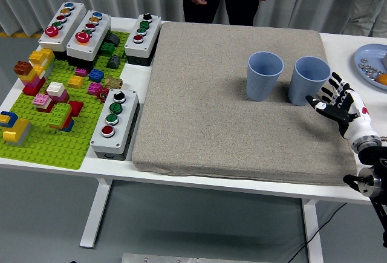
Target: Pick cup pour cup place
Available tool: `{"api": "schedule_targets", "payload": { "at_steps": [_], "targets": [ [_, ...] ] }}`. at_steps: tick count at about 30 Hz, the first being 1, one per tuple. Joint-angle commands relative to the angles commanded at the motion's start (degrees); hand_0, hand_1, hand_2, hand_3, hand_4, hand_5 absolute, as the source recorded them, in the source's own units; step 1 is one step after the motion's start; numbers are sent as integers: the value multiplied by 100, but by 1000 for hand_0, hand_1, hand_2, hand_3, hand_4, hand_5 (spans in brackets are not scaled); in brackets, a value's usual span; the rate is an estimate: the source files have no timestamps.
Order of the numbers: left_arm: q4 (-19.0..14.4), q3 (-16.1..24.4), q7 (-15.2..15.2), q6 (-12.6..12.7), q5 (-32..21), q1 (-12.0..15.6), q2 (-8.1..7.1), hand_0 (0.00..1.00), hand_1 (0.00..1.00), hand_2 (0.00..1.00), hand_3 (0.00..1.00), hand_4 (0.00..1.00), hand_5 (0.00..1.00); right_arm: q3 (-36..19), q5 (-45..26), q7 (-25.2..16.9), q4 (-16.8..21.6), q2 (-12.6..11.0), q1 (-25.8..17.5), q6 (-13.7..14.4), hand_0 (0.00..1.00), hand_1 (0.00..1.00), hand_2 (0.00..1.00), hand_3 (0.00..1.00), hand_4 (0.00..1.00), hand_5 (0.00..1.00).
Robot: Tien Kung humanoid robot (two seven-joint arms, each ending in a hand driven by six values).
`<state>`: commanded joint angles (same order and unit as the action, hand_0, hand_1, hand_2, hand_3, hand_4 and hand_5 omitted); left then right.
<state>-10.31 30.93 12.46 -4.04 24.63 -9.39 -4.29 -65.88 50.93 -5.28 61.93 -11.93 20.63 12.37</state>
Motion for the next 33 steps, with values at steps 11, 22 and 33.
{"api": "schedule_targets", "payload": {
  "at_steps": [11,22,33],
  "targets": [
    [0,-57,-15,-3,-52,-33,-1,780,785,853,732,505,986,49,-9,21,-122,48,124,-8,934,884,951,952,853,162],
    [0,-112,-27,-8,-104,-52,-5,781,785,853,732,506,987,93,-6,43,-221,94,249,-15,938,885,951,949,850,166],
    [0,-111,-19,-9,-89,-68,-9,781,785,852,732,508,988,202,-36,61,-325,178,382,3,939,886,950,945,848,171]
  ]
}}
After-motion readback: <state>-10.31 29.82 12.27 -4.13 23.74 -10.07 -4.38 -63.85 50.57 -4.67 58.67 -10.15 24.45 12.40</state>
